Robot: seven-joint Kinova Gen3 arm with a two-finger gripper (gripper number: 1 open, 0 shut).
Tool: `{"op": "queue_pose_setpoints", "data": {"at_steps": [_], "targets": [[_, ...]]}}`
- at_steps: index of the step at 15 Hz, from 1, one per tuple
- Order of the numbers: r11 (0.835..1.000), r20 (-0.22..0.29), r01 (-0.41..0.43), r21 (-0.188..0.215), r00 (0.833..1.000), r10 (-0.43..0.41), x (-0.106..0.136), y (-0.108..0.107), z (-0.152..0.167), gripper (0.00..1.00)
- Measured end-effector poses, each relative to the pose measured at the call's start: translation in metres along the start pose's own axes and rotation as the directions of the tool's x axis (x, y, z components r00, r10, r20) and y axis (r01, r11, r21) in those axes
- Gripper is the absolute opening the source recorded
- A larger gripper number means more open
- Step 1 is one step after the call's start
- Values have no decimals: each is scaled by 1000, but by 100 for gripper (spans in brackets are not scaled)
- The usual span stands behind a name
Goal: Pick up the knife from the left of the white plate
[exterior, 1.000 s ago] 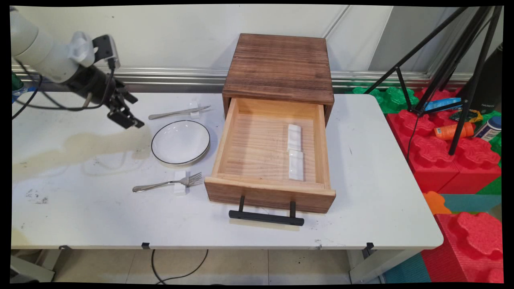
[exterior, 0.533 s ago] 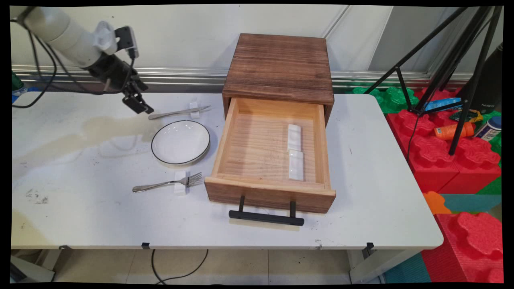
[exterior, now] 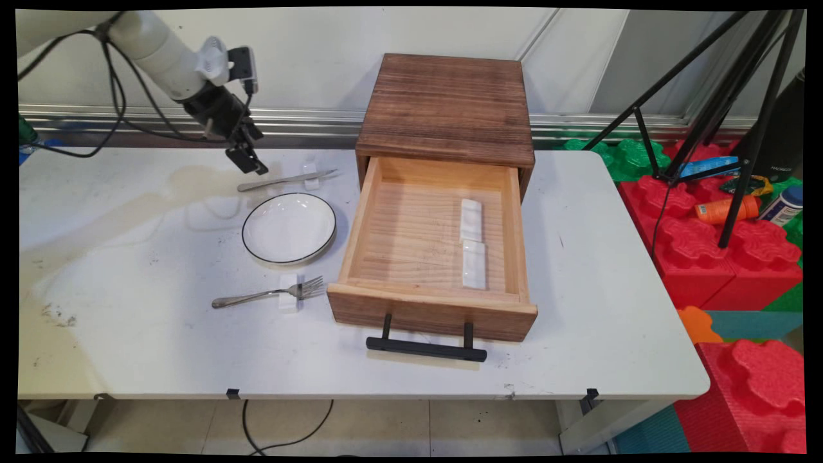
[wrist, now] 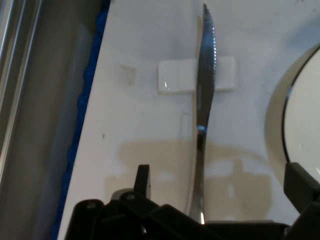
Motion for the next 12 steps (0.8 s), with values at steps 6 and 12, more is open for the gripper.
{"op": "queue_pose_setpoints", "data": {"at_steps": [6,12], "targets": [[995,17,-74,-69,997,76,15,-26,40,100],[987,27,-101,-125,994,105,21,-41,68,100]]}}
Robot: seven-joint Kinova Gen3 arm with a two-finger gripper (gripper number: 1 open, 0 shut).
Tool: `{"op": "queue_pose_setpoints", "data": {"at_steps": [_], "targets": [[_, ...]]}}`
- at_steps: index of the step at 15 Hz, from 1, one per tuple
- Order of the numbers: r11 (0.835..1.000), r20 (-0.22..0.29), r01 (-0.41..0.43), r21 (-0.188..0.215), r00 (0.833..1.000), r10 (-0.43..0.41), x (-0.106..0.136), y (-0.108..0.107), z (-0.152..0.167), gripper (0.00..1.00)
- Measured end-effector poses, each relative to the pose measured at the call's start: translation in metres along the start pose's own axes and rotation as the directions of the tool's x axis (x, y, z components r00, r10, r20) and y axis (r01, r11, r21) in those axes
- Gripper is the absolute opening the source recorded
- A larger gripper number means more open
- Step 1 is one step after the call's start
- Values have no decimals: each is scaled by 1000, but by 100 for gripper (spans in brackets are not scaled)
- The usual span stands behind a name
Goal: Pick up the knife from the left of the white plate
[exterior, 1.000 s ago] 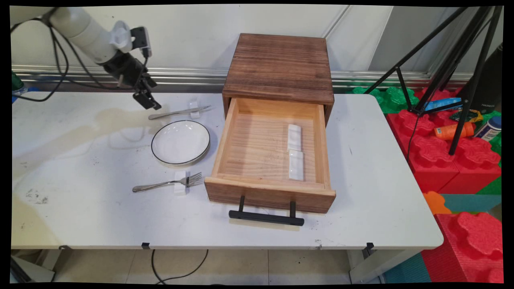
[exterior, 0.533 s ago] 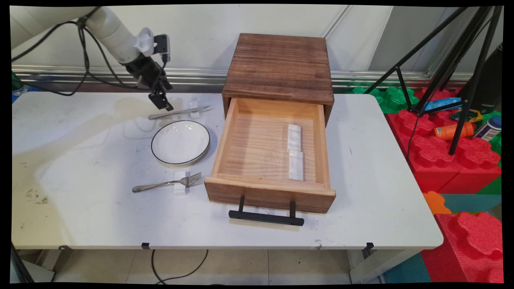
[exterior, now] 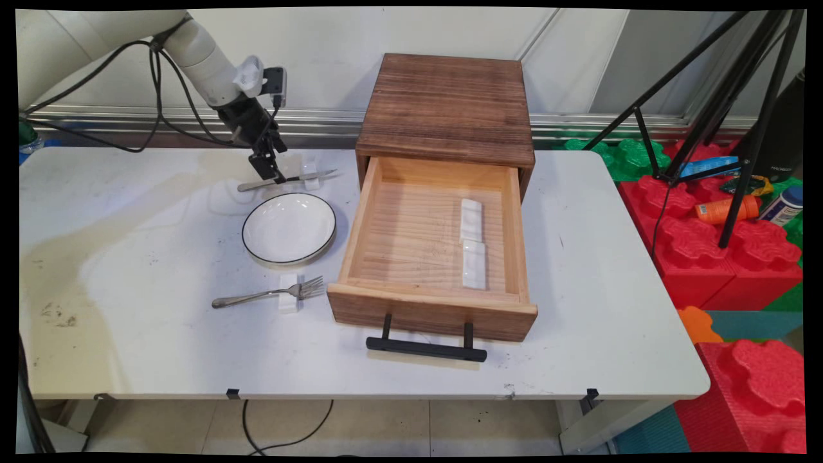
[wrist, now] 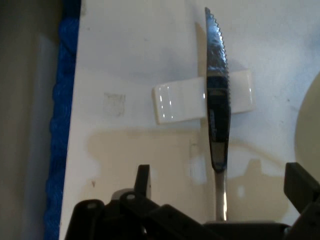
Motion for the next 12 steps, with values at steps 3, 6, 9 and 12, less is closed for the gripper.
{"op": "queue_pose_setpoints", "data": {"at_steps": [3,6,9,12], "targets": [[1000,4,-7,-24,1000,7,2,-6,9,100],[999,6,-13,-45,1000,13,4,-10,17,100],[998,8,-14,-59,1000,15,5,-13,23,100],[997,11,-14,-72,1000,15,6,-15,27,100]]}}
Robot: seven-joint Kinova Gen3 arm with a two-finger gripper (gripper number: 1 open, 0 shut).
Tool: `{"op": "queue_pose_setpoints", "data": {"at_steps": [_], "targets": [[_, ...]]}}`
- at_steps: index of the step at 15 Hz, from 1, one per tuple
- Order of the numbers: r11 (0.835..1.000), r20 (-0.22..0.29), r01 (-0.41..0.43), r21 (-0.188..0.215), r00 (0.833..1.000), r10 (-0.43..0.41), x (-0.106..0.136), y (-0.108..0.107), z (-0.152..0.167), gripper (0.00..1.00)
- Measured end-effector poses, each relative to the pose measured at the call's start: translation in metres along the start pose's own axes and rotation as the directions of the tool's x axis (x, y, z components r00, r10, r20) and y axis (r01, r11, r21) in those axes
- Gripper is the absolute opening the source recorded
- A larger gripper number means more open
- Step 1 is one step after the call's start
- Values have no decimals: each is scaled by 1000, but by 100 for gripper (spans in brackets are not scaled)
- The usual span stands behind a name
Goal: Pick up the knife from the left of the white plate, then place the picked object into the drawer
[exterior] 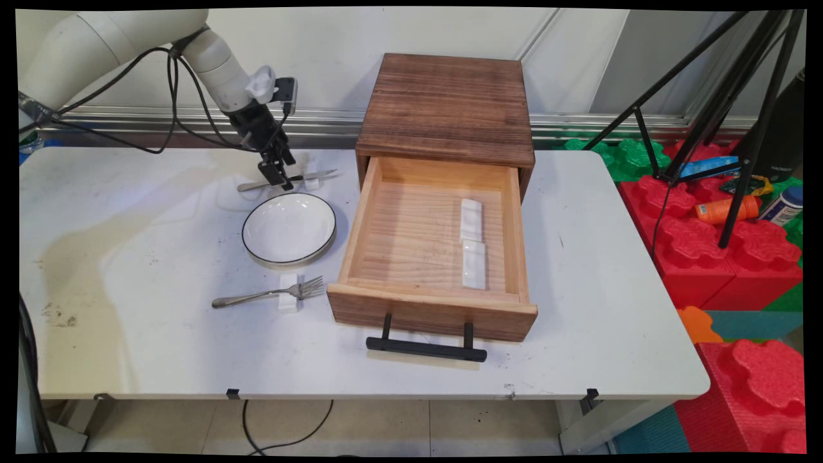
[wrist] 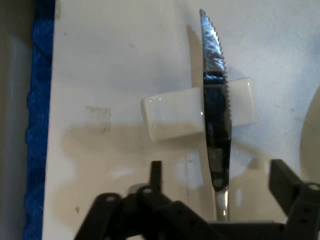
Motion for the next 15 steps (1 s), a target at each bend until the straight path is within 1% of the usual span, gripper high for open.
{"op": "queue_pose_setpoints", "data": {"at_steps": [1,10,12,15], "targets": [[1000,1,0,-5,1000,0,0,-1,2,0],[1000,3,8,-24,1000,-8,-4,-1,4,0],[1000,0,21,-20,1000,-21,-5,0,3,0],[999,-8,45,2,999,-45,-5,1,-2,0]]}}
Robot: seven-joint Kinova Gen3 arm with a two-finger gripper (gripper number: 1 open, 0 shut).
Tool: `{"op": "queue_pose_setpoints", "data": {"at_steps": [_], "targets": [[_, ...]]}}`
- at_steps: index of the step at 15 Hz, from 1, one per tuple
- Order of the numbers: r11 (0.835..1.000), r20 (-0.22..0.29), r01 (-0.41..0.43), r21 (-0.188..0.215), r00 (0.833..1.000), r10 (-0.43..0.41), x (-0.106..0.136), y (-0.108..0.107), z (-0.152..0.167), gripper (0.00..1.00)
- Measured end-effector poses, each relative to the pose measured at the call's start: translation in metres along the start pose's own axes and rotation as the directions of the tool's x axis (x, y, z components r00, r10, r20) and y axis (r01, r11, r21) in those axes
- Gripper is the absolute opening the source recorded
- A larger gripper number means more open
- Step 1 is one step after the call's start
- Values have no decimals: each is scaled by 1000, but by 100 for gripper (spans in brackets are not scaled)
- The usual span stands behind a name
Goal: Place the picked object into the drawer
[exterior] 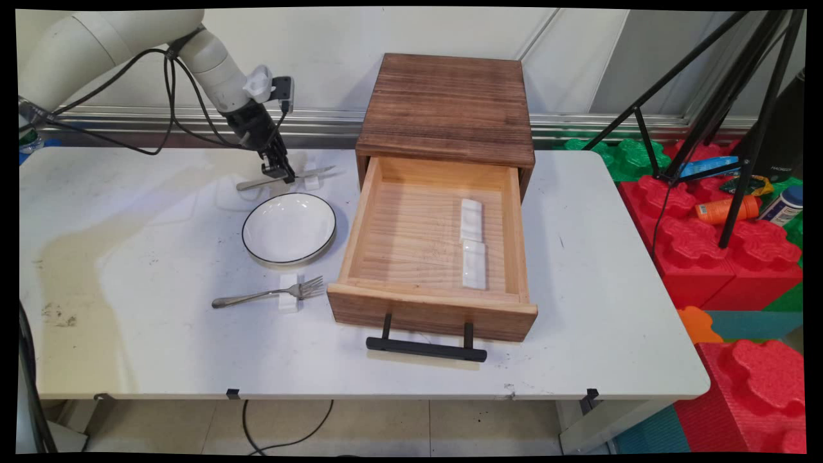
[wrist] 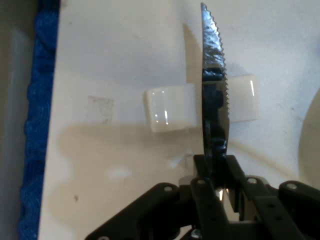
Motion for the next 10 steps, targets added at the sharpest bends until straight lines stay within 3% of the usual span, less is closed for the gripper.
{"op": "queue_pose_setpoints", "data": {"at_steps": [5,10], "targets": [[997,-14,51,58,999,-50,1,6,-22,0],[985,-50,109,133,993,-103,4,22,-62,0]]}}
